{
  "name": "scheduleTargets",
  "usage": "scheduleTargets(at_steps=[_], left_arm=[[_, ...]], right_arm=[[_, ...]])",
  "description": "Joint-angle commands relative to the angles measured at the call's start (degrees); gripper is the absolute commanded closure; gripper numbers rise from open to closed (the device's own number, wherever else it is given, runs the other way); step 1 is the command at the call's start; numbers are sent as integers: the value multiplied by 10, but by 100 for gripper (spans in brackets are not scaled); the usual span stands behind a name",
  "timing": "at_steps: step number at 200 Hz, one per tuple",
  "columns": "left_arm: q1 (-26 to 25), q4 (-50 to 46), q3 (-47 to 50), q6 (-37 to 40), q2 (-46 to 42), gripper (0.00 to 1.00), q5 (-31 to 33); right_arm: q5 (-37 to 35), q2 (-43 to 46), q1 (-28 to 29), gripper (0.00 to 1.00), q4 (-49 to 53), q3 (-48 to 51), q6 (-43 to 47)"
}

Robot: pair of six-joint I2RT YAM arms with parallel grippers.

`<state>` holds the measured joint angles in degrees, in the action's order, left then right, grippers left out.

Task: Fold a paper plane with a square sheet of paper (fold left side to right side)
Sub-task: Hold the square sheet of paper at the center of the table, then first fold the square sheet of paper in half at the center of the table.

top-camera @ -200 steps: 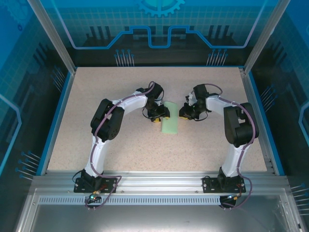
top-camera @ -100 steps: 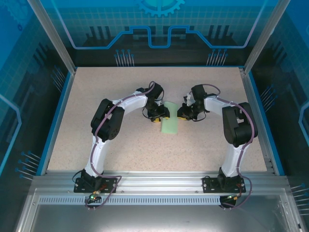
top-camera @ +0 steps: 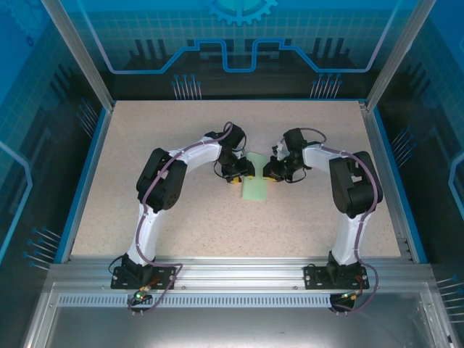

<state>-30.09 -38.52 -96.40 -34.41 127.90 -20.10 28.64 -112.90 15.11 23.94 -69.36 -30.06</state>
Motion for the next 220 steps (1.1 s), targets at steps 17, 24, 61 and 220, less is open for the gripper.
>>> scheduleTargets(at_steps=[17, 24, 61, 220], left_arm=[[-18, -13, -1, 6, 39, 46, 3], [-18, -13, -1, 6, 39, 46, 3], [-18, -12, -1, 5, 35, 46, 3], [0, 66, 43, -4, -102, 49, -92]], right_arm=[[-1, -27, 10, 88, 17, -17, -6], [-4, -30, 10, 88, 20, -18, -5], [-20, -41, 9, 88, 43, -21, 2], [-36, -62, 12, 88, 63, -29, 10]])
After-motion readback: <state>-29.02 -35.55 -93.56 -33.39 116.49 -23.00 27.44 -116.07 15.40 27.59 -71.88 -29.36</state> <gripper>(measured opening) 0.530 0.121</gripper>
